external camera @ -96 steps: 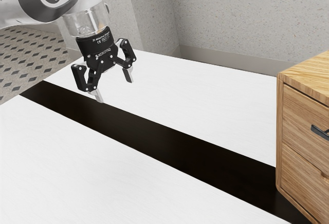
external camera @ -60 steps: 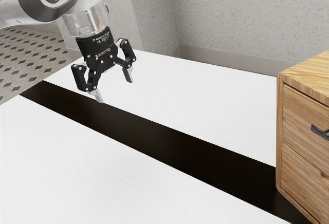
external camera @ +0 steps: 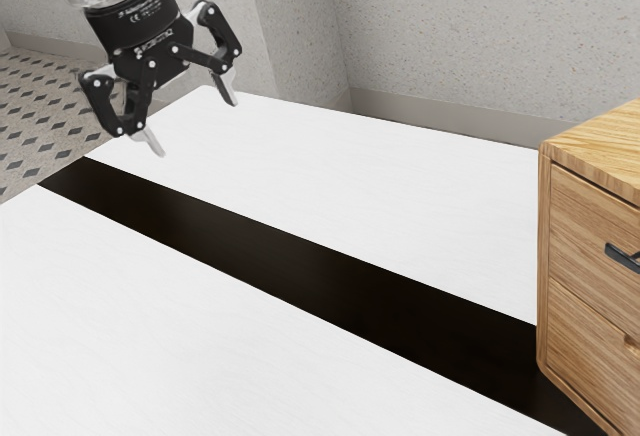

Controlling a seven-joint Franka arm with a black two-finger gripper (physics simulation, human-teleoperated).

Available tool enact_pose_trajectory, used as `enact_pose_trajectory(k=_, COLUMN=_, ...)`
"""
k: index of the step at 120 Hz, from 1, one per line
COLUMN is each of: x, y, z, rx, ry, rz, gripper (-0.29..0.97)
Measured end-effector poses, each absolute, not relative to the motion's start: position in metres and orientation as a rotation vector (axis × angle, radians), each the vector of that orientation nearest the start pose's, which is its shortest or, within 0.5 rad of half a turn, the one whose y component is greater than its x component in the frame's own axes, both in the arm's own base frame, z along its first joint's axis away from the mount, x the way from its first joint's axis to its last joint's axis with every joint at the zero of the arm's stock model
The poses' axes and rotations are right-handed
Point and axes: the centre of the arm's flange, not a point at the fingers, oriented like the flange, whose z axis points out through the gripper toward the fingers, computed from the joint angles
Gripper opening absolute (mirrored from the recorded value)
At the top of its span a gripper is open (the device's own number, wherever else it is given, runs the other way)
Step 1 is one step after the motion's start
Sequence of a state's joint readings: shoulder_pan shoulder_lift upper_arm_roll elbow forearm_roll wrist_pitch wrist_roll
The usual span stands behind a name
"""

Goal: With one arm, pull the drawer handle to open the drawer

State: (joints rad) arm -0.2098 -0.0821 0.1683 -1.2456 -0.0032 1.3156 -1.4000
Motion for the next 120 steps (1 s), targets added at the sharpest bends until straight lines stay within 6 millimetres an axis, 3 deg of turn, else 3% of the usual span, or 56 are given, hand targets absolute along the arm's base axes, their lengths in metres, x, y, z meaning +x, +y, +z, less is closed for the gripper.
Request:
enact_pose_trajectory(k=9, x=0.486, y=-0.010, z=0.783, rx=-2.511, ry=-2.051, rz=-0.152, gripper=0.68)
enact_pose_trajectory(k=24, x=0.486, y=0.024, z=0.783, rx=-2.449, ry=-2.136, rz=-0.147, gripper=0.68)
enact_pose_trajectory(k=32, x=0.482, y=0.023, z=0.791, rx=-2.492, ry=-2.157, rz=-0.143, gripper=0.68)
enact_pose_trajectory(k=37, x=0.483, y=0.011, z=0.796, rx=-2.544, ry=-2.149, rz=-0.152, gripper=0.68)
enact_pose_trajectory(k=49, x=0.475, y=-0.038, z=0.812, rx=-2.746, ry=-2.070, rz=-0.146, gripper=0.68)
enact_pose_trajectory(k=64, x=0.449, y=-0.048, z=0.833, rx=-2.883, ry=-2.072, rz=-0.132, gripper=0.68)
enact_pose_trajectory(k=74, x=0.447, y=-0.068, z=0.827, rx=-2.947, ry=-2.035, rz=-0.112, gripper=0.67)
enact_pose_trajectory(k=89, x=0.443, y=-0.128, z=0.815, rx=-3.005, ry=-1.912, rz=-0.166, gripper=0.62)
enact_pose_trajectory(k=120, x=0.447, y=-0.180, z=0.790, rx=-3.010, ry=-1.834, rz=-0.267, gripper=0.43)
